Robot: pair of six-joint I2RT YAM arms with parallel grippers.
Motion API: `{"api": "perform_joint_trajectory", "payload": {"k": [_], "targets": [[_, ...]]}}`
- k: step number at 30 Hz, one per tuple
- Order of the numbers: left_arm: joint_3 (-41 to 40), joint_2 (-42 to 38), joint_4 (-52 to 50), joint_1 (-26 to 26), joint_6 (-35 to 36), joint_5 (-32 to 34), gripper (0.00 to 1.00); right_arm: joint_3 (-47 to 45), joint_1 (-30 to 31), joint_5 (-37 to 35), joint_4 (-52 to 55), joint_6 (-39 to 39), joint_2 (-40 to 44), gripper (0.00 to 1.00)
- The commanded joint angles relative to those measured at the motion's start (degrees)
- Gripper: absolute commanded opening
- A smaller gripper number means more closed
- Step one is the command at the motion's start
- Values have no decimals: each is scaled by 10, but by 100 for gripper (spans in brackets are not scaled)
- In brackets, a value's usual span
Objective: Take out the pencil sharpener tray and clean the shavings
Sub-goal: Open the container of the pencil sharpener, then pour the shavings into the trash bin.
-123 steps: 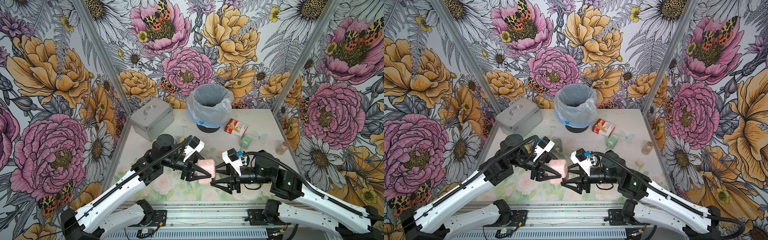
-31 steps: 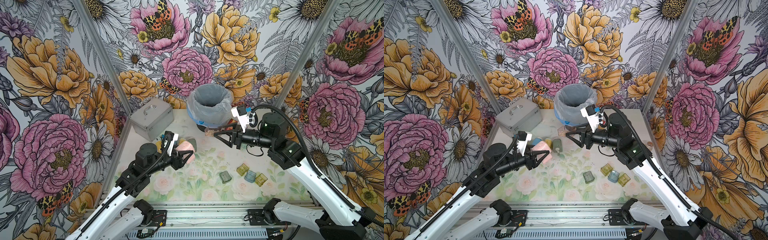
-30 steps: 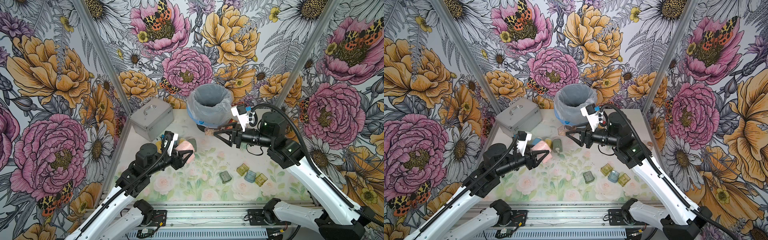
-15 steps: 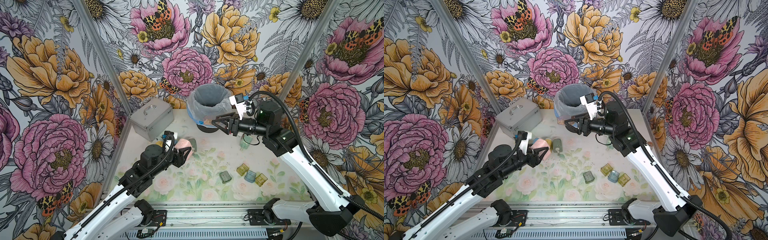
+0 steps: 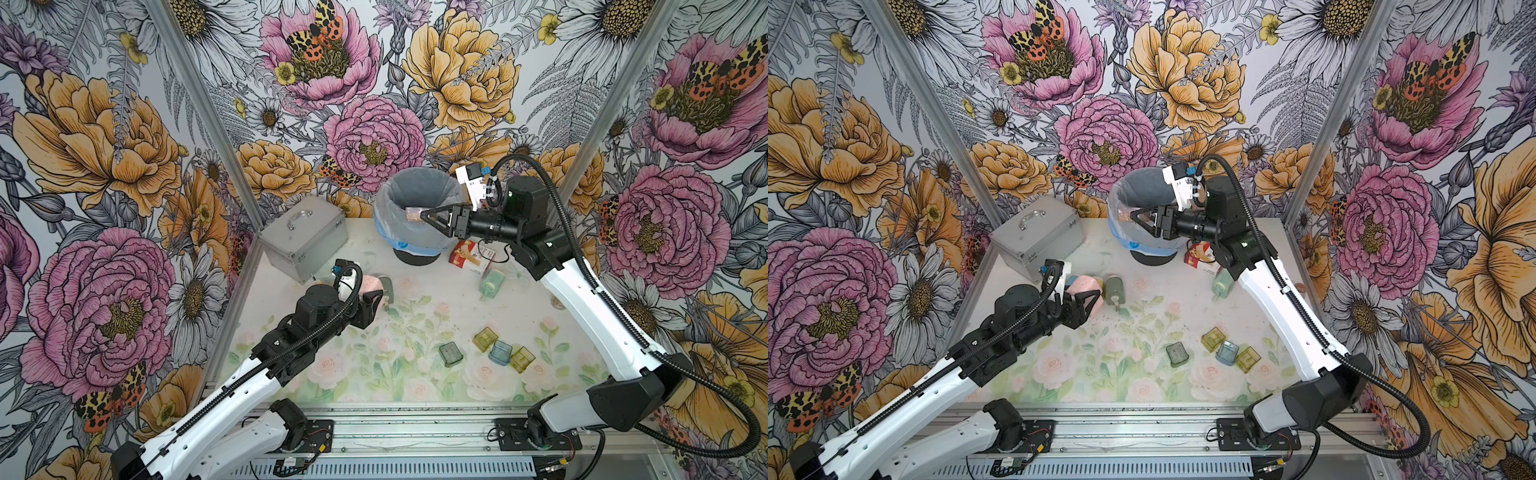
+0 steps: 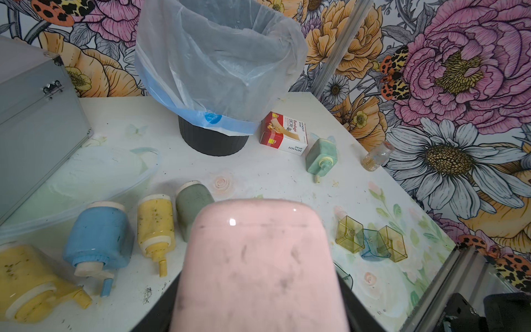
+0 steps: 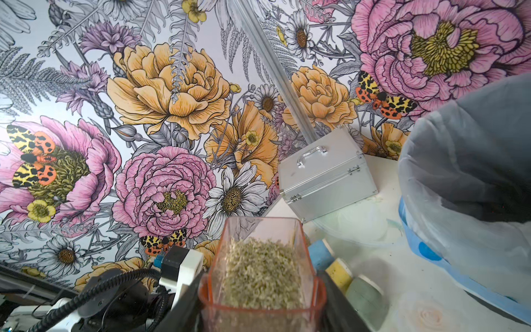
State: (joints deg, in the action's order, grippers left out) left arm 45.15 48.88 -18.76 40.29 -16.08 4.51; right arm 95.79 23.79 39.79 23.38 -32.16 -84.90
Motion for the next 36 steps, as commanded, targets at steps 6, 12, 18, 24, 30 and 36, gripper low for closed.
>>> {"api": "perform_joint_trajectory", "payload": {"k": [6, 12, 18, 24, 30, 36], "targets": [[24, 45, 68, 10, 23, 30, 22, 59, -28, 9, -10, -79, -67, 50], [32, 90, 106, 14, 24, 30, 21, 105, -39, 12, -12, -128, -119, 50], [42, 126, 125, 21, 33, 42, 21, 149, -44, 14, -18, -184, -162, 50], [45, 154, 147, 26, 33, 53, 20, 170, -48, 16, -37, -230, -190, 50], [53, 188, 166, 39, 38, 70, 20, 172, -55, 16, -63, -287, -207, 50], [56, 225, 191, 53, 39, 104, 20, 175, -62, 11, -79, -341, -219, 51]]}}
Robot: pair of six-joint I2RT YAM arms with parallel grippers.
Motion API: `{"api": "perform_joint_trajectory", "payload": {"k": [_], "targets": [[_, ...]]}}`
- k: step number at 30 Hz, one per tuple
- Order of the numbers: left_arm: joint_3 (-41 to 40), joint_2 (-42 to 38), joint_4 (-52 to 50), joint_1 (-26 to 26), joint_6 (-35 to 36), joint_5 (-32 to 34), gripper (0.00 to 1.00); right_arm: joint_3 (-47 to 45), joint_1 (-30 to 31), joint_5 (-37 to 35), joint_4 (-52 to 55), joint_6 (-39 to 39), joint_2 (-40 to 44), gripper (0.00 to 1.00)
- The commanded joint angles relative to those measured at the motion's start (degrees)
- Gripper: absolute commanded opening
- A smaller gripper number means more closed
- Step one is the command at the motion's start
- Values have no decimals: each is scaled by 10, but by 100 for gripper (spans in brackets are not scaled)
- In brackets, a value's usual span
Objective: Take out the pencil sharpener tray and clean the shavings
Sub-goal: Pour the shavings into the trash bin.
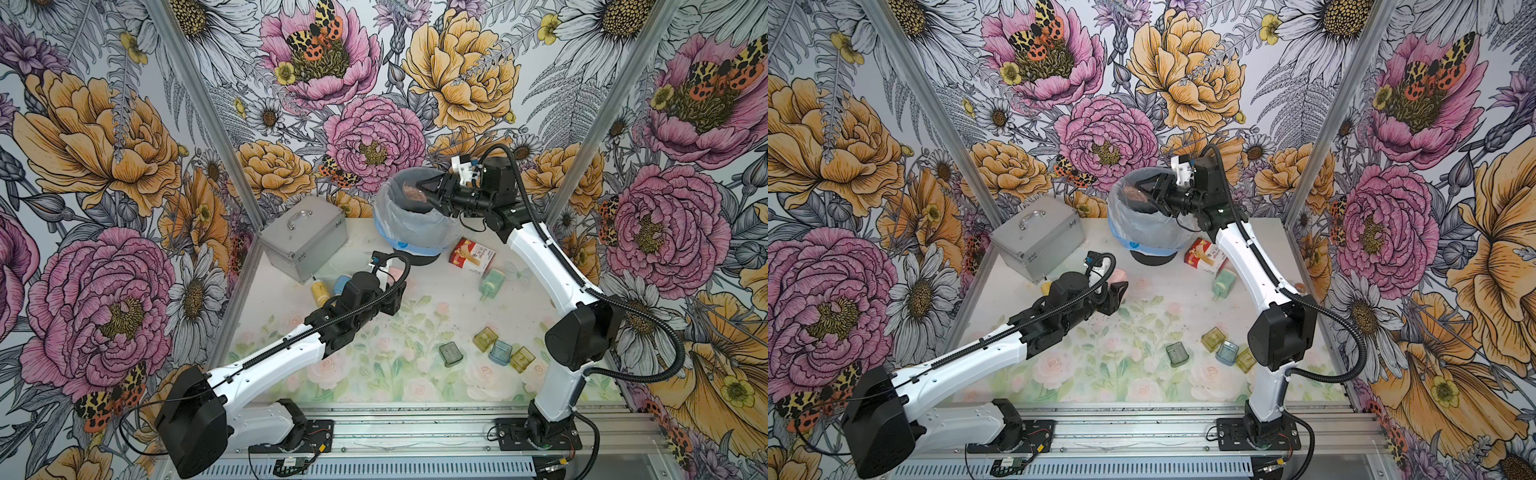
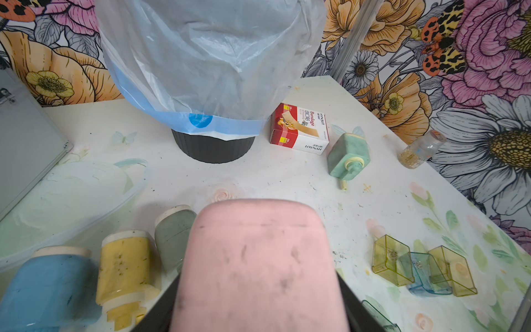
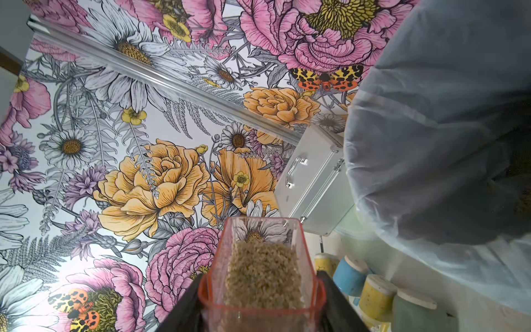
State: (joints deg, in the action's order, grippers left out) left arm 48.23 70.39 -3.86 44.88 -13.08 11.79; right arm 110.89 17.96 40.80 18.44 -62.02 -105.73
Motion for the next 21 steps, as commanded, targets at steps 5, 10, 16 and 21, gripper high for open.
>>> {"api": "perform_joint_trajectory", "payload": {"k": [5, 10, 16, 21], "targets": [[31, 41, 62, 17, 9, 50, 18, 26, -8, 0, -51, -98, -26, 50], [28, 76, 104, 25, 0, 81, 17, 36, -10, 0, -74, -148, -42, 51], [37, 127, 145, 37, -17, 110, 15, 35, -11, 0, -99, -203, -52, 52], [38, 168, 189, 58, -3, 153, 14, 38, -11, -5, -115, -251, -59, 51]]}}
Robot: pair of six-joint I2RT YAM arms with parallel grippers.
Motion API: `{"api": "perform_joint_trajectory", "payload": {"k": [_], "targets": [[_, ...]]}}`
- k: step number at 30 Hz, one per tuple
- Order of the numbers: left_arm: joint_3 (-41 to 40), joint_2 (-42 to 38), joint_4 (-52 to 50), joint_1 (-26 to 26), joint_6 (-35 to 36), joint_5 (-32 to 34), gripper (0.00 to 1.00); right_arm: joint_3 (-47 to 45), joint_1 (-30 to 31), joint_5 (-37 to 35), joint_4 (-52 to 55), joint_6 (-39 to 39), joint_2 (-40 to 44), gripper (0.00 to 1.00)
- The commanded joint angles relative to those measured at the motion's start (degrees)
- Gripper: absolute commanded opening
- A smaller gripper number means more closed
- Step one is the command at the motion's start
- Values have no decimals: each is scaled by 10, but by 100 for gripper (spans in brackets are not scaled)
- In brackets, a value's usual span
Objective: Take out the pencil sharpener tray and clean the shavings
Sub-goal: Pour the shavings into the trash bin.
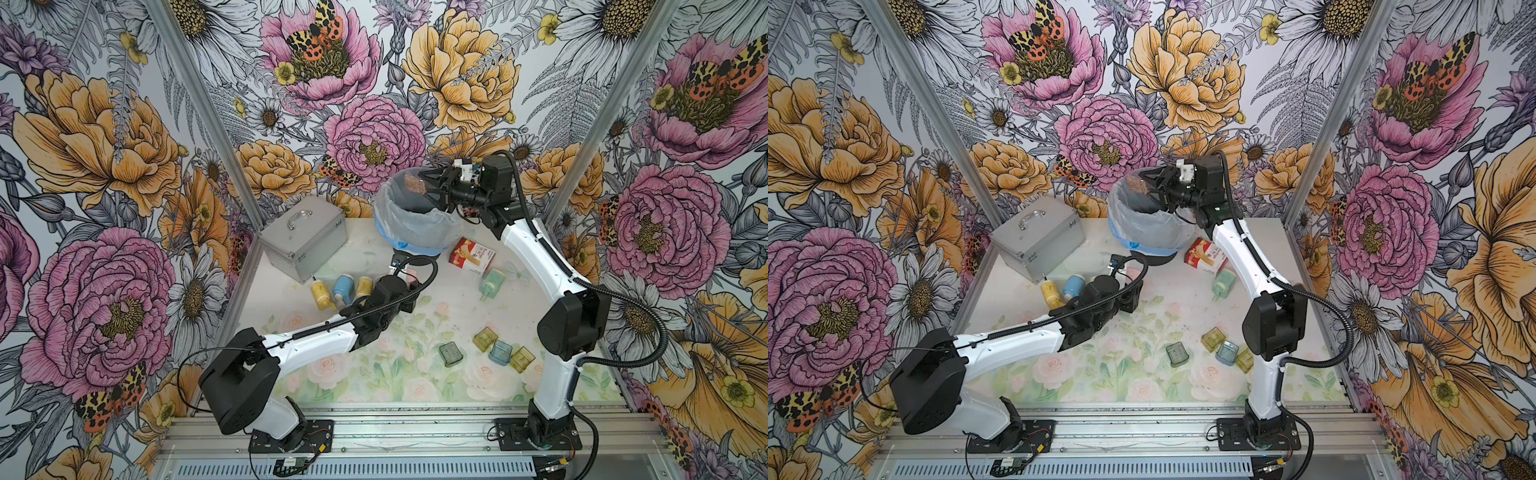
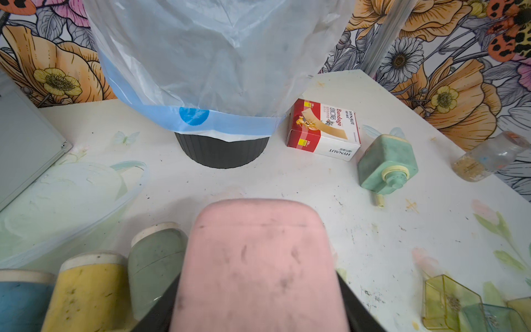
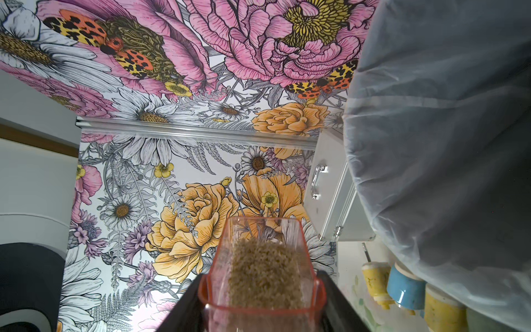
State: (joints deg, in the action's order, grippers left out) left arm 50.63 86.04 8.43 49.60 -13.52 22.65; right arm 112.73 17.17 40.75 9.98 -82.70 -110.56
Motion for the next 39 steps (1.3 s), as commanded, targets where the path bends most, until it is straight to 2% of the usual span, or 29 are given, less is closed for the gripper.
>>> {"api": "perform_joint_trajectory", "payload": {"k": [1, 9, 13, 18, 25, 29, 32, 39], "targets": [[11, 19, 79, 13, 5, 50, 14, 19, -3, -7, -30, -52, -11, 51], [9, 68, 130, 27, 5, 81, 11, -31, 4, -47, -57, -151, 6, 51], [11, 67, 130, 40, 12, 90, 10, -53, 8, -69, -86, -191, 14, 50], [-1, 49, 131, 58, 21, 111, 10, -83, 18, -85, -176, -275, -1, 50], [-5, 43, 131, 62, 21, 146, 10, -105, 26, -147, -207, -345, 4, 50], [-4, 56, 135, 72, 23, 173, 9, -134, 32, -201, -200, -371, 29, 50], [-1, 69, 139, 73, 26, 187, 7, -125, 28, -211, -185, -391, 30, 49], [-2, 80, 141, 82, 17, 228, 5, -54, 20, -198, -14, -340, 26, 48]]}}
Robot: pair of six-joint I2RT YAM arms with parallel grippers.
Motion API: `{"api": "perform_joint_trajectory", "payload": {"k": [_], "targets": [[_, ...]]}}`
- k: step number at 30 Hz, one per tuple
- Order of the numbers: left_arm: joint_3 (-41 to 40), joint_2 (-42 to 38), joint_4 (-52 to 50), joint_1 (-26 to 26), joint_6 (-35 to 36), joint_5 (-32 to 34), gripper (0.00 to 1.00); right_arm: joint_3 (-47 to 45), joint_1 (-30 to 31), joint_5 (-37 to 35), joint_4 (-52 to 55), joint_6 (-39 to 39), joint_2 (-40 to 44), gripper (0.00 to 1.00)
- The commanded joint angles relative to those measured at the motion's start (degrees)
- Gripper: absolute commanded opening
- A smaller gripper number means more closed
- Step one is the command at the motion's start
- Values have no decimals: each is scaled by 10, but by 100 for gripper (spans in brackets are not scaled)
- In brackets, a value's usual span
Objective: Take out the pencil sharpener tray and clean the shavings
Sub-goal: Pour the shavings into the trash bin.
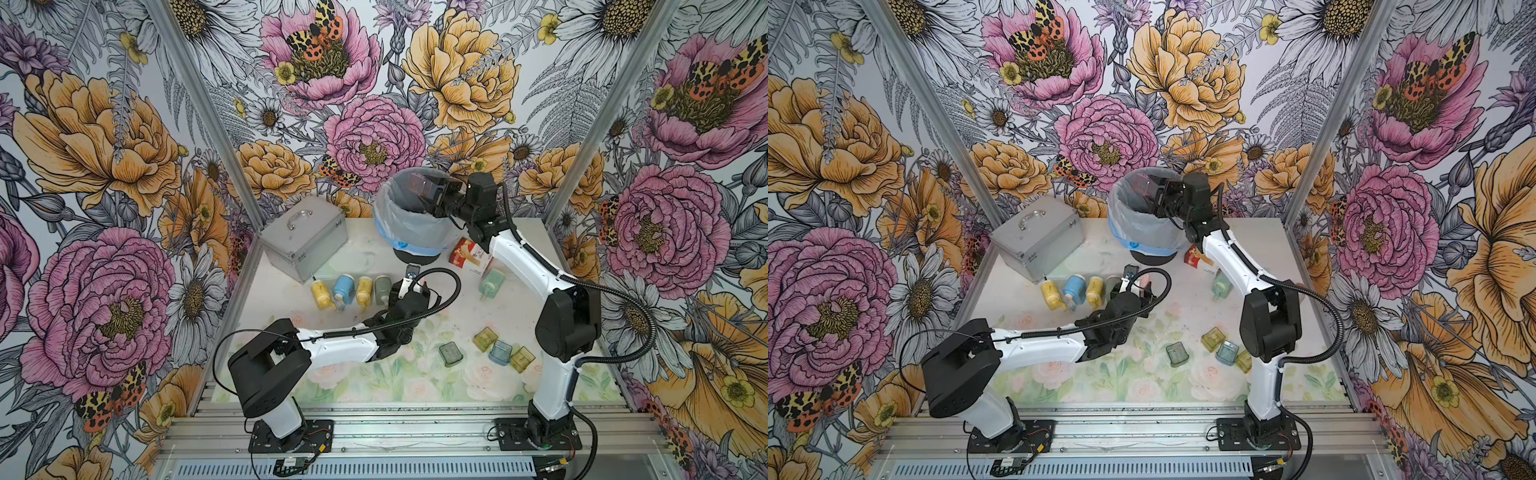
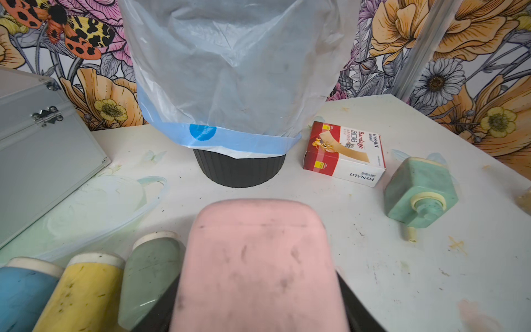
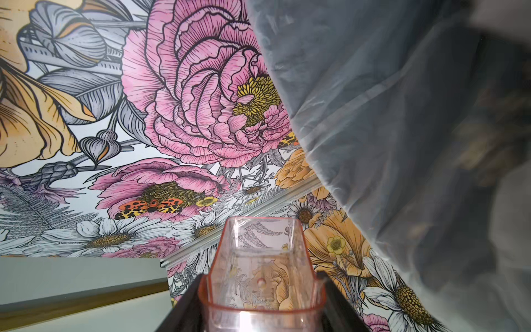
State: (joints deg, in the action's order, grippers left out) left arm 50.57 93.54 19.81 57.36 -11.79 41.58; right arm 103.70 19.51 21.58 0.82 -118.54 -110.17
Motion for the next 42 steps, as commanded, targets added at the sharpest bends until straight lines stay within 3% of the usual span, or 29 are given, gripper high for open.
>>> {"api": "perform_joint_trajectory", "payload": {"k": [1, 16, 33, 42], "targets": [[-1, 8, 29, 5, -2, 41, 4, 46, -5, -5, 104, 32, 21, 47], [-2, 92, 140, -4, 27, 65, 6, 103, -8, -16, 226, 101, 2, 46], [15, 166, 199, -51, 6, 6, 8, 144, -7, 37, 223, 187, -1, 46], [23, 193, 208, -57, -10, -8, 9, 113, -10, 58, 212, 237, 36, 46]]}}
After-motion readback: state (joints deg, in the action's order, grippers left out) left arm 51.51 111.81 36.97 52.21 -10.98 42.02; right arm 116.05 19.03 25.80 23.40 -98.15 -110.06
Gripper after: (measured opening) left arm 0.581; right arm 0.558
